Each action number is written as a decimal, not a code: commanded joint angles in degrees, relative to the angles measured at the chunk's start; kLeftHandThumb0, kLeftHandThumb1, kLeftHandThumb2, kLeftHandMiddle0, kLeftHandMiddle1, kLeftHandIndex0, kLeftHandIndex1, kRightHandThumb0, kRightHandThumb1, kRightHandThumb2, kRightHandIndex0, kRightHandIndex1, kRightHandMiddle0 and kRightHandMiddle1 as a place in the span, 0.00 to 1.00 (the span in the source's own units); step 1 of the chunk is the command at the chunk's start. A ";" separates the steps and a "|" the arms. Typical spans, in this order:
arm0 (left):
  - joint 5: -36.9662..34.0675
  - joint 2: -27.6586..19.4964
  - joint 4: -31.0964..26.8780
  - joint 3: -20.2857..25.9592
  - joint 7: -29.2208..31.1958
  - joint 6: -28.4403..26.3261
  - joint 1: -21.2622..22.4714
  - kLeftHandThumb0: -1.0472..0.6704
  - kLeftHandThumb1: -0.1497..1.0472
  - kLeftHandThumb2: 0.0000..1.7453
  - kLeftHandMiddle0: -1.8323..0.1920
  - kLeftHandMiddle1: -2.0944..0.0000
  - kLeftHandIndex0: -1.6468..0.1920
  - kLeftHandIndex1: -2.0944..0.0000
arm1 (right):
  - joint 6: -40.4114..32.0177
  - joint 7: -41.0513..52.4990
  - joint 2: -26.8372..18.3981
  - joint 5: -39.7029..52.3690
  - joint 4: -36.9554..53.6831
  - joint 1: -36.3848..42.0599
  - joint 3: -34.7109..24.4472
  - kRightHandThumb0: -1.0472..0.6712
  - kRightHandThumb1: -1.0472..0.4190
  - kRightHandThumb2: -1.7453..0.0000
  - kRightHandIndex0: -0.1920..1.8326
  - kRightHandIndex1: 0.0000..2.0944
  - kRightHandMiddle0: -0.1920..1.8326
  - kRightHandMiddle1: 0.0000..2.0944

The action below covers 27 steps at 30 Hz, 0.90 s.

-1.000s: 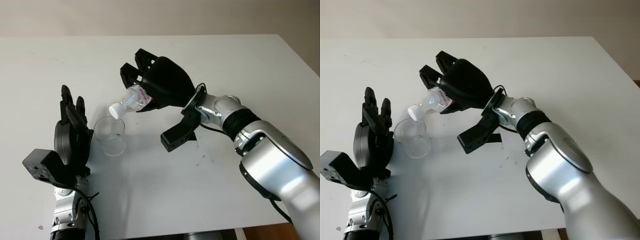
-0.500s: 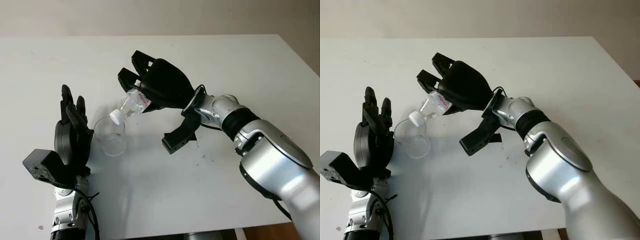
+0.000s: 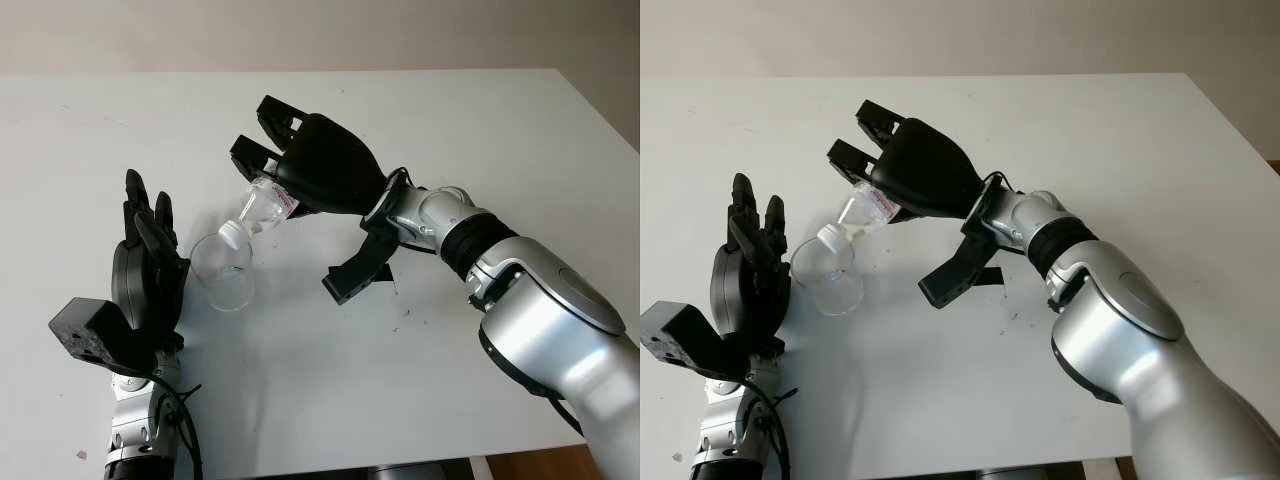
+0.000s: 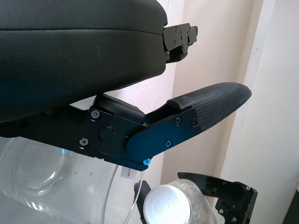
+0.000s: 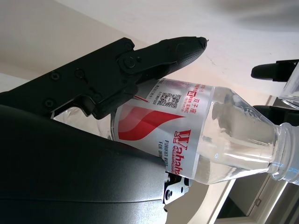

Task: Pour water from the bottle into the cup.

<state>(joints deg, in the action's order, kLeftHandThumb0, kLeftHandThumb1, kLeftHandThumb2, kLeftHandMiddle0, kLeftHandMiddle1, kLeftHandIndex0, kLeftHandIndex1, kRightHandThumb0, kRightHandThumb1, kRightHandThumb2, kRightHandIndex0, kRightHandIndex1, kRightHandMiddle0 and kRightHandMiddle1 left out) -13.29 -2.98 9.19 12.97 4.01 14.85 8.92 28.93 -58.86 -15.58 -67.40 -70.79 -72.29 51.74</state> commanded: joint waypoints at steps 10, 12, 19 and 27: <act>-0.04 0.38 0.25 -0.13 0.10 0.09 -0.20 0.10 1.00 0.49 1.00 0.87 0.98 1.00 | 3.69 3.20 0.07 5.50 0.57 -0.80 -3.89 0.32 0.00 0.85 0.68 1.00 0.49 1.00; 0.03 0.34 0.31 -0.13 0.10 0.18 -0.22 0.10 1.00 0.49 1.00 0.87 0.98 1.00 | 4.84 6.01 0.04 8.51 0.68 -0.12 -5.97 0.33 0.00 0.86 0.66 1.00 0.49 1.00; 0.13 0.10 0.17 -0.06 0.36 0.47 -0.61 0.11 1.00 0.50 1.00 0.86 0.97 1.00 | 10.78 25.00 -1.04 27.27 2.72 4.44 -19.63 0.35 0.00 0.81 0.62 1.00 0.48 1.00; -0.08 -0.15 -0.61 0.00 0.51 -0.25 -0.76 0.10 1.00 0.49 1.00 0.86 0.98 1.00 | 10.74 52.85 -0.80 48.90 9.86 12.63 -34.34 0.38 0.00 0.76 0.62 1.00 0.38 1.00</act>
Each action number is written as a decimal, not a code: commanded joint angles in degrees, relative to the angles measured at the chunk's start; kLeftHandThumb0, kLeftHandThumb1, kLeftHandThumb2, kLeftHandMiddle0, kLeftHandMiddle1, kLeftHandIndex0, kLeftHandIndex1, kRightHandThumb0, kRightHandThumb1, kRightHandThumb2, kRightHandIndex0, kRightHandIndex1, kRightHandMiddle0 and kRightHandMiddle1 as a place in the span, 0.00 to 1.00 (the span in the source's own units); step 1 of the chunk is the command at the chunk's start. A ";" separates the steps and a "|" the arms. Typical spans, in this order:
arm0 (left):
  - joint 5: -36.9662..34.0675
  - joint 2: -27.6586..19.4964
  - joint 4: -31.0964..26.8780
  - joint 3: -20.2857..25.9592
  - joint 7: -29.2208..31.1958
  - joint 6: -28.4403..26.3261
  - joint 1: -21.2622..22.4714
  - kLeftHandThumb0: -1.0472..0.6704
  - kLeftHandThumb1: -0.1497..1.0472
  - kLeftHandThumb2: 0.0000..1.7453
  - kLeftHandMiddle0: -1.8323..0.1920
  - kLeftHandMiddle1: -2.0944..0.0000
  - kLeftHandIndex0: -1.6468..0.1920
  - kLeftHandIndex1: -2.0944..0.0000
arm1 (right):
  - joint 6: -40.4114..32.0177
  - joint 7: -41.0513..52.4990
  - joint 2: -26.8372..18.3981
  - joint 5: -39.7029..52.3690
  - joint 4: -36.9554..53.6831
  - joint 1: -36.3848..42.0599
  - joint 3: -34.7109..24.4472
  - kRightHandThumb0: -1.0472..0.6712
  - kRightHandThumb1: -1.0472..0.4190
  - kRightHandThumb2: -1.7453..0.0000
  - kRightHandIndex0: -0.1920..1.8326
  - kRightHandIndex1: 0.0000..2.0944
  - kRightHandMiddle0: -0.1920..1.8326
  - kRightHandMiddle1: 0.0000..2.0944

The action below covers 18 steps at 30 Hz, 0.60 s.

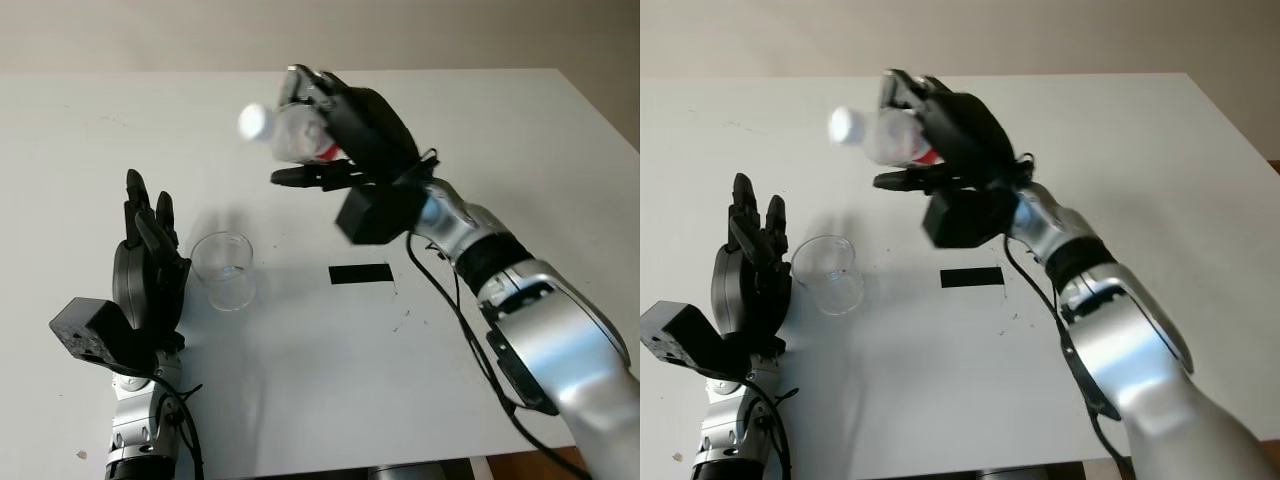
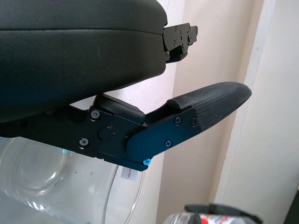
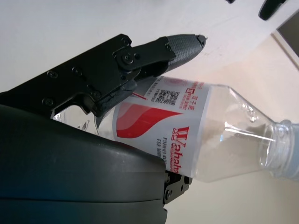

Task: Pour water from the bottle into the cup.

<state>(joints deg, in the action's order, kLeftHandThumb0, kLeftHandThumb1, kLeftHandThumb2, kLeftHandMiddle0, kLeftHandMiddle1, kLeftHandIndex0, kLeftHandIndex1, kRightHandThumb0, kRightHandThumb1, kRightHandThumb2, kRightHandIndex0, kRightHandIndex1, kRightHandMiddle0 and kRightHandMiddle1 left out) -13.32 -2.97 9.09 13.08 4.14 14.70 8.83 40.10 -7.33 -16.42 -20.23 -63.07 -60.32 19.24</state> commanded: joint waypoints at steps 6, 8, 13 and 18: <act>0.00 -0.39 -0.61 -0.01 0.82 -0.14 -0.56 0.11 1.00 0.49 1.00 0.86 0.98 1.00 | -8.30 13.18 1.90 11.86 10.85 6.51 -8.60 0.38 0.00 0.74 0.63 1.00 0.40 1.00; -0.02 -0.38 -0.95 0.02 0.77 -0.40 -0.63 0.11 1.00 0.49 1.00 0.86 0.98 1.00 | -15.48 18.10 3.11 17.43 16.30 8.98 -11.37 0.37 0.00 0.73 0.63 1.00 0.41 1.00; -0.15 -0.32 -1.40 0.15 0.70 -0.96 -0.82 0.10 1.00 0.48 1.00 0.87 0.98 1.00 | -37.93 24.91 4.84 28.18 31.80 14.43 -16.37 0.37 0.00 0.72 0.67 1.00 0.46 1.00; -0.07 -0.42 -1.49 0.11 1.02 -0.82 -0.93 0.11 1.00 0.49 1.00 0.86 0.98 1.00 | -55.29 26.11 4.87 33.48 43.60 18.06 -19.02 0.36 0.00 0.72 0.75 1.00 0.52 1.00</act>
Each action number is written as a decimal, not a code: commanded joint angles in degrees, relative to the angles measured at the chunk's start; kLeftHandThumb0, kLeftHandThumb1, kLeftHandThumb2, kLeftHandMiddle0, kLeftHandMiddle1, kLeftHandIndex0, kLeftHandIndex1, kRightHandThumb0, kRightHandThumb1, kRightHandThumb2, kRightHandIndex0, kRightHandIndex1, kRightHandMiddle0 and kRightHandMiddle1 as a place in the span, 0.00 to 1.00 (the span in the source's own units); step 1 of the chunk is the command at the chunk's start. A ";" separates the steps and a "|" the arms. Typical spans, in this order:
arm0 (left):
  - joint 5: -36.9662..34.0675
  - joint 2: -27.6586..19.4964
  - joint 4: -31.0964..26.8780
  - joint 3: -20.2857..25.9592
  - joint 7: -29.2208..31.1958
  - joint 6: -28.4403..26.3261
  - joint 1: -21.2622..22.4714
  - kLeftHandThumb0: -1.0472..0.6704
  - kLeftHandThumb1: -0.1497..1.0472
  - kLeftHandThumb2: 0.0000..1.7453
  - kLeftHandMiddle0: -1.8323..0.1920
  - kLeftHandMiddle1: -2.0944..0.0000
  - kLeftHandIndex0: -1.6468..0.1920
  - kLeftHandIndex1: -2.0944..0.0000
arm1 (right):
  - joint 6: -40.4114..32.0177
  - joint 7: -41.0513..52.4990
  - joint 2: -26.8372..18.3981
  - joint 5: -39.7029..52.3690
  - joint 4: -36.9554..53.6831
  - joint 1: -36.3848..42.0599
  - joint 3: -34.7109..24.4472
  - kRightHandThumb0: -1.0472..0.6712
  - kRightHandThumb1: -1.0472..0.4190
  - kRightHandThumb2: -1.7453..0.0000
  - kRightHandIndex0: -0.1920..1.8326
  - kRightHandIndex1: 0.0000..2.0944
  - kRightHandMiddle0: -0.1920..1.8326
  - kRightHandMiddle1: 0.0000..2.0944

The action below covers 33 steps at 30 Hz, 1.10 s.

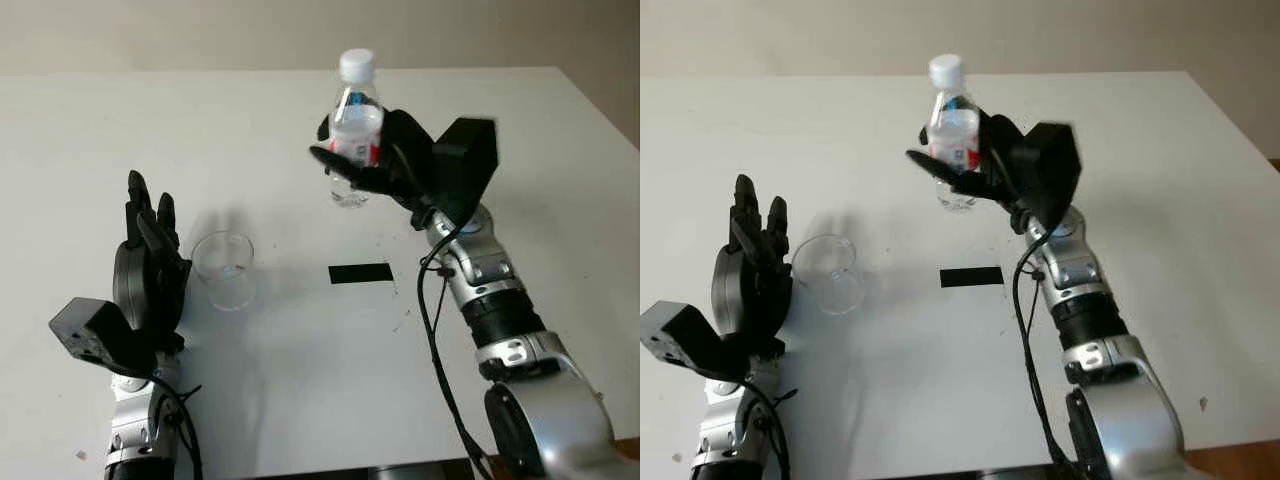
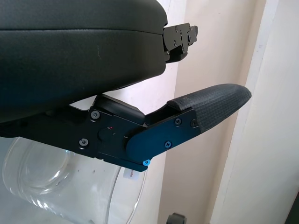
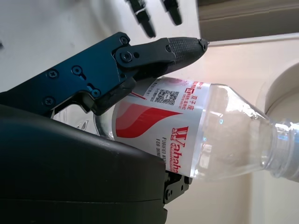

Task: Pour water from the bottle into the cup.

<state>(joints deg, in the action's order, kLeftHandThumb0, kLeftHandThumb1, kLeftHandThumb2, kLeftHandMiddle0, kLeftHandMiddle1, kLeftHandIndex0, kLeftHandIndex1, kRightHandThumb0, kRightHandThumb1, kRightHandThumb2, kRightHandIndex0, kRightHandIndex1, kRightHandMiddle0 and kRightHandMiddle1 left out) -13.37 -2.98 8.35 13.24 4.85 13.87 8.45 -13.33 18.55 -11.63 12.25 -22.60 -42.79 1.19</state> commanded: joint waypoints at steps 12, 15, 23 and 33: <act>-0.03 -0.62 -2.47 0.06 0.35 -1.00 -1.66 0.11 1.00 0.48 1.00 0.85 0.97 1.00 | -10.18 -0.48 0.13 1.45 13.23 7.06 -2.11 0.36 0.00 0.72 0.77 1.00 0.54 1.00; -0.27 -0.63 -2.96 0.20 0.50 -1.34 -1.98 0.11 1.00 0.48 1.00 0.86 0.97 1.00 | -10.23 -1.11 0.12 0.40 14.26 8.25 -1.49 0.35 0.00 0.72 0.77 1.00 0.53 1.00; -0.48 -0.58 -3.05 0.60 0.97 -1.21 -2.18 0.10 1.00 0.46 1.00 0.86 0.97 1.00 | -3.95 -1.47 0.67 -4.05 14.37 12.57 0.56 0.35 0.00 0.72 0.70 1.00 0.45 1.00; -0.55 -0.80 -3.34 0.95 1.15 -1.67 -2.35 0.10 1.00 0.46 1.00 0.86 0.96 1.00 | -0.58 -2.50 2.18 -6.38 10.54 14.91 0.86 0.34 0.00 0.72 0.64 1.00 0.37 1.00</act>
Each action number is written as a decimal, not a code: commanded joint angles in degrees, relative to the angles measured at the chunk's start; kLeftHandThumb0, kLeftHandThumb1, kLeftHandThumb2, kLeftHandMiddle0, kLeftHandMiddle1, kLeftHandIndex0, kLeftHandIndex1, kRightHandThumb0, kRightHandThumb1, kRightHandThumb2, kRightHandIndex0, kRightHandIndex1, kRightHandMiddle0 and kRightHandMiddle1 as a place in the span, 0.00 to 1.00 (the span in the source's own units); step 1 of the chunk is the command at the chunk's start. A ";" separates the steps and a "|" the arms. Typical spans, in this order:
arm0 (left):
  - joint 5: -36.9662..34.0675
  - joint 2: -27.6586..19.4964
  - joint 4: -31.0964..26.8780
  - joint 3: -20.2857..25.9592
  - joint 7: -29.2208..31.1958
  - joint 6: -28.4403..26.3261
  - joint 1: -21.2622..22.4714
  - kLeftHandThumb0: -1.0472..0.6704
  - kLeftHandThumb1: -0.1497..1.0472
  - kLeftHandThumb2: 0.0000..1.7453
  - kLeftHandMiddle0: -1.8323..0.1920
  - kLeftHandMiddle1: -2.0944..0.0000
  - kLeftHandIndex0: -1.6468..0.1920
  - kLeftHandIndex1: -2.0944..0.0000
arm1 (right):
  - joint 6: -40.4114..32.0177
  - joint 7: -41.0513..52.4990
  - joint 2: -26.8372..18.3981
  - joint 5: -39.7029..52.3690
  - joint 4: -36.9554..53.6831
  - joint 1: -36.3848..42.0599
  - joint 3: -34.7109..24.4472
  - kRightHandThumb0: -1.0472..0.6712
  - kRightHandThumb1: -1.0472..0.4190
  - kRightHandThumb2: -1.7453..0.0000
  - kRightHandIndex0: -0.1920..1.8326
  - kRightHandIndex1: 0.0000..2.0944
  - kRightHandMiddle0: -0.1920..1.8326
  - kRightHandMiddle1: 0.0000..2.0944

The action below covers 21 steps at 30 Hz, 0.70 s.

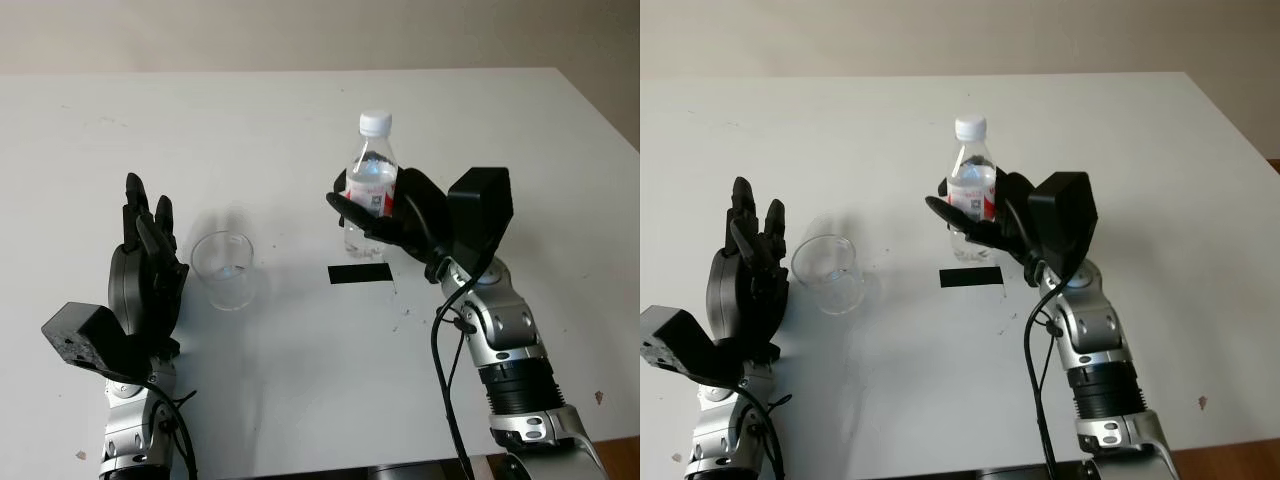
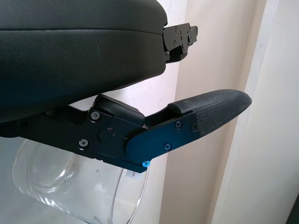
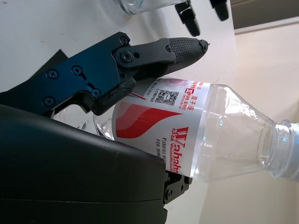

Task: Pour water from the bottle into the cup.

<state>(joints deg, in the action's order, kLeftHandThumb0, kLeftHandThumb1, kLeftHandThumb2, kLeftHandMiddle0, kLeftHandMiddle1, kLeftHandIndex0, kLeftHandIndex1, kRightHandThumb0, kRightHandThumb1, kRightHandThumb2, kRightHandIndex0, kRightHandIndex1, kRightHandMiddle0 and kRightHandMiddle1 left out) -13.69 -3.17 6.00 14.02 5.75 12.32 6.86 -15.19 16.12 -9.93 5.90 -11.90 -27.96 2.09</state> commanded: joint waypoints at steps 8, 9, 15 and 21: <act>-0.08 -1.05 -0.78 0.27 0.74 0.16 -0.82 0.11 1.00 0.47 1.00 0.87 0.97 1.00 | 3.41 -0.18 1.29 -0.70 -2.70 0.87 -0.37 0.33 0.00 0.72 0.64 1.00 0.35 1.00; -0.12 -1.12 -0.82 0.30 0.80 0.14 -0.87 0.11 1.00 0.47 1.00 0.88 0.97 1.00 | 3.52 -0.23 1.41 -0.69 -3.00 0.97 -0.43 0.33 0.00 0.72 0.64 1.00 0.35 1.00; -0.28 -1.19 -1.45 0.31 0.42 -0.42 -0.98 0.11 1.00 0.47 1.00 0.86 0.97 1.00 | 4.03 -0.71 2.13 -0.30 -5.13 1.29 -1.08 0.33 0.00 0.72 0.64 1.00 0.33 1.00; -1.04 -1.24 -1.12 0.52 0.83 -0.29 -0.89 0.12 1.00 0.47 1.00 0.87 0.97 1.00 | 5.11 -1.14 2.43 -0.60 -7.23 1.10 -1.19 0.32 0.00 0.72 0.65 1.00 0.32 1.00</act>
<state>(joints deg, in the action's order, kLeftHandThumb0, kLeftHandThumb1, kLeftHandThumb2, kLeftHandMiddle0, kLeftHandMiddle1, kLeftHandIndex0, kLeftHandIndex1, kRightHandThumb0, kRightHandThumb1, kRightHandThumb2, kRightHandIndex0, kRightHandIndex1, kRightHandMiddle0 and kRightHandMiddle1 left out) -14.34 -4.08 5.57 14.31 6.20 12.03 6.53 -10.74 14.93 -7.74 5.20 -18.33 -26.97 1.40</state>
